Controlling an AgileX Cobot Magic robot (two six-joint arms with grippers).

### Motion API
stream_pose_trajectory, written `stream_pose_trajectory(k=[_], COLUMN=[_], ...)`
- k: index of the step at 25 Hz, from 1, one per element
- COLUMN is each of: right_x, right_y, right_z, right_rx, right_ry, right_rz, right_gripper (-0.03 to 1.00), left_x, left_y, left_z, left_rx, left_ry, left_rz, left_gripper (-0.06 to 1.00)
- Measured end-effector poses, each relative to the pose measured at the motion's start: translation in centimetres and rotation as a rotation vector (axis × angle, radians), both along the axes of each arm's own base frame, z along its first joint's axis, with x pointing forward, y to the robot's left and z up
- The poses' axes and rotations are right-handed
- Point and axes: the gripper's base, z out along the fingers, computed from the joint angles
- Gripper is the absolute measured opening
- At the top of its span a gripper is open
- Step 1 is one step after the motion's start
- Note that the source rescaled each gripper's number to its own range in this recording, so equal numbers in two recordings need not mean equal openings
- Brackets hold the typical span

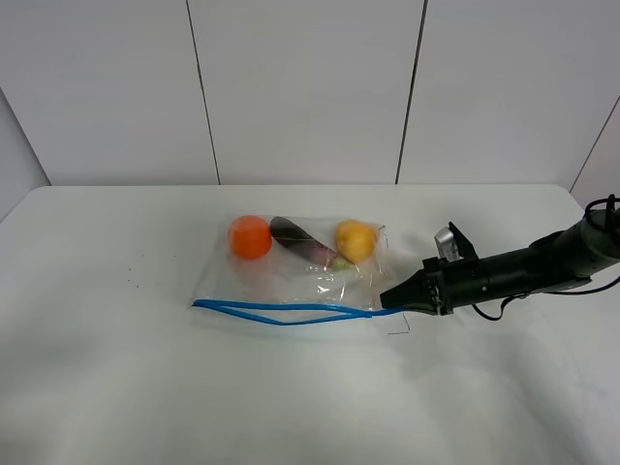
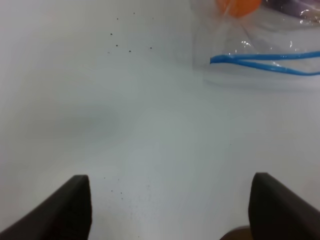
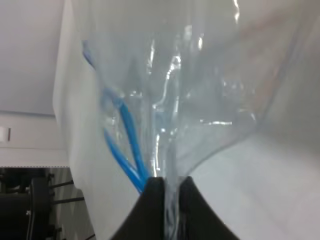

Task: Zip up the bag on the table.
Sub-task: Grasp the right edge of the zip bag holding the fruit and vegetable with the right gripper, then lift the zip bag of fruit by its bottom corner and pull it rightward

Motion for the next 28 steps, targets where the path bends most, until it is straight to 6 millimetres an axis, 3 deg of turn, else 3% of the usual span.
stream_pose_trajectory(k=[20,28], right_x=[-0.1,0.1], right_y=[0.2,0.5], right_z=[0.6,3.0], right_rx=[0.071,0.072], right_ry=[0.150,0.150], right_rz=[-0.052,-0.071], right_gripper=[0.00,0.00], left_x=[0.0,0.0], left_y=[0.0,0.0], left_z=[0.0,0.0], left_rx=[0.000,0.000], left_ry=[0.000,0.000], left_rz=[0.000,0.000], left_gripper=[1.00,1.00])
